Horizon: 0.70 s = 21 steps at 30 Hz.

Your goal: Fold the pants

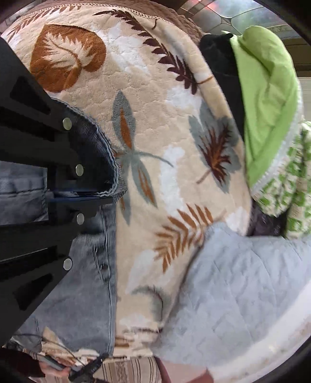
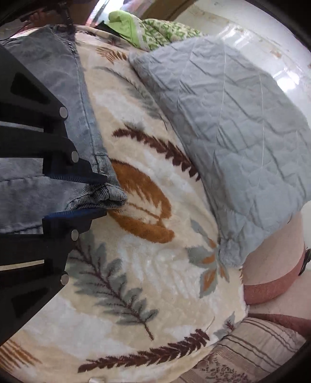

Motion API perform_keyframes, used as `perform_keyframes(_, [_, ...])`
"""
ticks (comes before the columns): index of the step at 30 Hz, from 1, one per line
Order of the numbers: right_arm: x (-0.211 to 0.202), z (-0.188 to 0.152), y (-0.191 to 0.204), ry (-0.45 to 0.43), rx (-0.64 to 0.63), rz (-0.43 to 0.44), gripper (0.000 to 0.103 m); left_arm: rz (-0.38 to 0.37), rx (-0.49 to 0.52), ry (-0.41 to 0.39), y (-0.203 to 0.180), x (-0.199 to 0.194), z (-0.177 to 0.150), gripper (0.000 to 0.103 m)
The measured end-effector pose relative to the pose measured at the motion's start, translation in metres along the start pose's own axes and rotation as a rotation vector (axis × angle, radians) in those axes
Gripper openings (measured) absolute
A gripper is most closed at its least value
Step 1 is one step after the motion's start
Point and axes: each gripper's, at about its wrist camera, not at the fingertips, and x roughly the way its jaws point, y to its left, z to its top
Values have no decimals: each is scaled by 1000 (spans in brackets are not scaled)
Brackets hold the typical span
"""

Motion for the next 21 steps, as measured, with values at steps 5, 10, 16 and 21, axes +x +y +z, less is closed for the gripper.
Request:
perform_keyframes(5, [-31,-14,7,-28,-10,48,20,-54,46,-67,-10,-53,-13,3])
perform_keyframes(10, [-60,-41,7,-61,3,94,19,-105,39,-130,-5,-93,-34,3])
perform_keyframes(16, [-115,-82,-8,-130,52,146,17,-146,19,-193,15,-133,-74,3])
perform_keyframes(21, [-154,-103,-27,-118,84,174,17,-139,58,-190,19,-146,-109,3])
